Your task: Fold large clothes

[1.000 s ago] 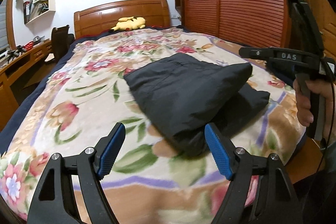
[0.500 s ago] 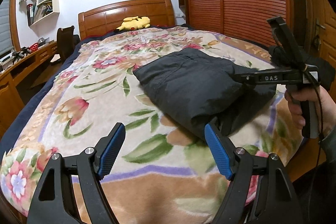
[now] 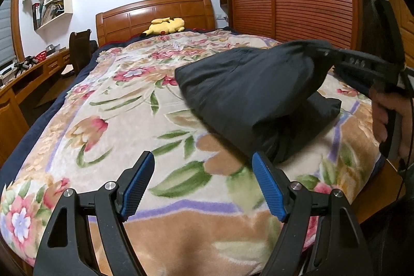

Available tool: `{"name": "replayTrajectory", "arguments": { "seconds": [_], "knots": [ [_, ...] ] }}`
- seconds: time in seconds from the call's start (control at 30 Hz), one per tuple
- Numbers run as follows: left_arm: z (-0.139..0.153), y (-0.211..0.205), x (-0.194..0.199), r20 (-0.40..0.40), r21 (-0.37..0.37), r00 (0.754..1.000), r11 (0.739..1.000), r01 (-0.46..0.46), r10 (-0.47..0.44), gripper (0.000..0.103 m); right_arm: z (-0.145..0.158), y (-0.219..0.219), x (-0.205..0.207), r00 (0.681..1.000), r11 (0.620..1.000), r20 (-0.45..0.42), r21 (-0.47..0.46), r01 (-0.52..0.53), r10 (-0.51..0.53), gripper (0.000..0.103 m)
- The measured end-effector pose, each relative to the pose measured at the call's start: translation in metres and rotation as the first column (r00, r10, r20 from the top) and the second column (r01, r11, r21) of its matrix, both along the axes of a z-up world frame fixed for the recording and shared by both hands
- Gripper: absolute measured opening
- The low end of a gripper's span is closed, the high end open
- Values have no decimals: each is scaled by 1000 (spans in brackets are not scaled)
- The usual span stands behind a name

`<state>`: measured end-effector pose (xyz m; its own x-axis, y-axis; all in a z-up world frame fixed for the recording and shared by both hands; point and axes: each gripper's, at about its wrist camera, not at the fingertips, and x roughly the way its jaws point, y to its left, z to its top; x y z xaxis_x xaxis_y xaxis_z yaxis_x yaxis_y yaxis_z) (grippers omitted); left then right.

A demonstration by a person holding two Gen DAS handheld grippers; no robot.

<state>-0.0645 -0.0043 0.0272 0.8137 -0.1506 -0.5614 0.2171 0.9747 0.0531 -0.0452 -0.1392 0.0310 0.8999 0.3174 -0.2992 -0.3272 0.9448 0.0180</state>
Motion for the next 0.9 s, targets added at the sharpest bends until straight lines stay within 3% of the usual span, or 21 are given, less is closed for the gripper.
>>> {"name": "replayTrajectory", "arguments": {
  "seconds": [0.17, 0.27, 0.4, 0.53, 0.67, 0.8, 0.87, 0.9],
  "knots": [
    [2, -4, -2, 5, 5, 1000, 1000, 13, -13, 79, 4, -45, -10, 998, 996, -2, 66, 59, -59, 7],
    [2, -8, -2, 7, 2, 1000, 1000, 21, -21, 79, -1, -70, -10, 989, 988, -35, 35, 148, -146, 7],
    [-1, -13, -1, 3, -6, 1000, 1000, 28, -28, 79, -29, -95, 11, 962, 979, -183, -23, 203, -203, 7],
    [-3, -18, 0, -1, -9, 999, 999, 35, -35, 79, -54, -96, 31, 938, 988, -312, -19, 156, -154, 7],
    [-4, -23, 0, 2, -13, 999, 999, 40, -40, 79, -44, -98, 31, 947, 988, -281, -24, 152, -152, 10],
    [-3, -25, -4, 25, -35, 999, 999, 41, -40, 79, -27, -92, 8, 954, 972, -189, -70, 223, -232, 24],
    [-2, -24, -5, 31, -40, 999, 998, 37, -36, 79, -16, -87, 1, 964, 974, -142, -62, 216, -223, 30],
    [-1, -24, -6, 35, -43, 999, 998, 35, -33, 80, -11, -84, -1, 967, 974, -124, -61, 216, -222, 41]
  ]
}}
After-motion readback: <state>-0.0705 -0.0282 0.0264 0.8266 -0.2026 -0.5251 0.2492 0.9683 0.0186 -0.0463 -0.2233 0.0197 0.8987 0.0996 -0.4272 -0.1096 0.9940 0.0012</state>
